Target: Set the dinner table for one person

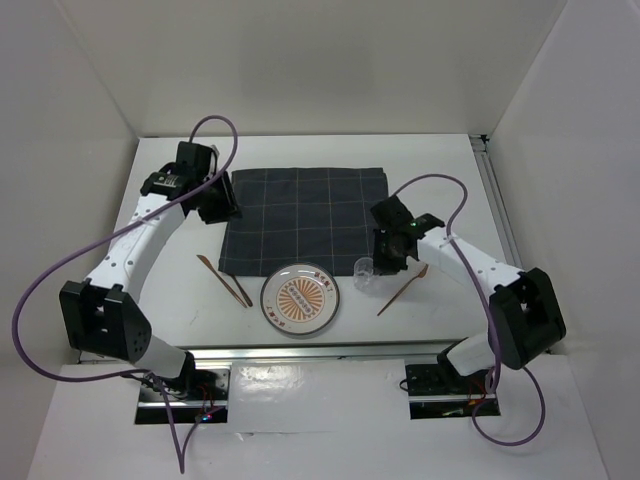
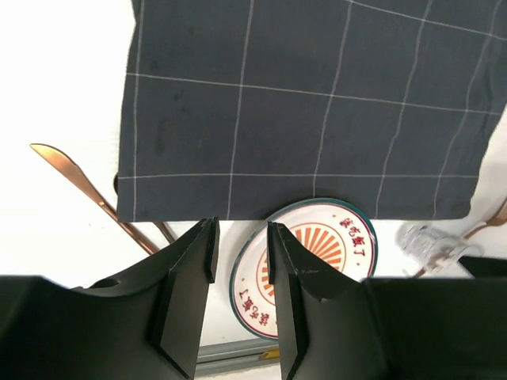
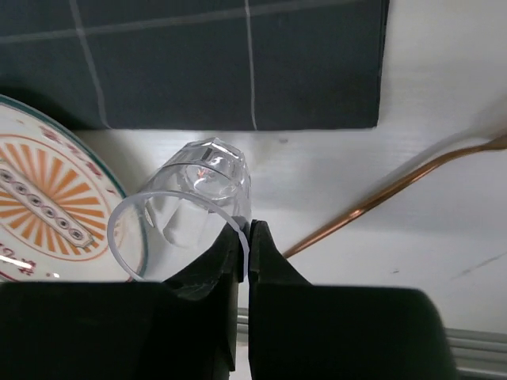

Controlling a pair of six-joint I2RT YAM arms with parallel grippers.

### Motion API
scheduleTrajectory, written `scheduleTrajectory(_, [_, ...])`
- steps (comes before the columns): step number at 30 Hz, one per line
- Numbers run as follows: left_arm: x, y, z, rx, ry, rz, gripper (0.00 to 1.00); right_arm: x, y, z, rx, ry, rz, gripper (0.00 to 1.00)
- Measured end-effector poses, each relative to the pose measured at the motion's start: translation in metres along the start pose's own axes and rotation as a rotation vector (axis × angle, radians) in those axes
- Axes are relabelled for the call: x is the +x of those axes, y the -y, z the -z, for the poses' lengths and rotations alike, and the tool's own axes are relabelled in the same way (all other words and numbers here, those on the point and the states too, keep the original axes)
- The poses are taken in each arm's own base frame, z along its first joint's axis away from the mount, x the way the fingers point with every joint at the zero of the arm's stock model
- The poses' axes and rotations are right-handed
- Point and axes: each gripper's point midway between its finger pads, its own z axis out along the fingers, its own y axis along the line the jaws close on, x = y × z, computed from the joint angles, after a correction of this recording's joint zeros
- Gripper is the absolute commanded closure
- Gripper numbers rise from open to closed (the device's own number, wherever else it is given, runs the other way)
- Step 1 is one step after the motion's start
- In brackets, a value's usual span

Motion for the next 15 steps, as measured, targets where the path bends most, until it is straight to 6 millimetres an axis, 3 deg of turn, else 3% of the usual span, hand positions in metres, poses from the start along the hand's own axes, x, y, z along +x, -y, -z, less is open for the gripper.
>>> scheduleTrajectory(4, [0.011, 0.011, 0.010, 0.036, 0.014, -0.012, 0.53, -0.050, -0.015, 0.027, -0.005, 0.108, 0.005, 1.00])
scheduleTrajectory(7, [0.033, 0.015, 0.019, 0.063, 0.011, -0.036, 0.37, -0.113, -0.027, 0.041, -0.020, 0.207, -0.014, 1.00])
scheduleTrajectory(8, [0.042, 0.016, 0.022, 0.072, 0.002, -0.046, 0.25, -0.140, -0.029, 0.040, -0.017, 0.237, -0.027, 1.00])
scheduleTrajectory(11, [0.057, 0.019, 0.024, 0.085, -0.024, -0.061, 0.16, -0.210, -0.028, 0.024, 0.001, 0.297, -0.062, 1.00])
scheduleTrajectory(15, [0.078, 0.013, 0.016, 0.072, -0.076, -0.083, 0.17, -0.285, -0.021, -0.022, 0.042, 0.343, -0.103, 1.00])
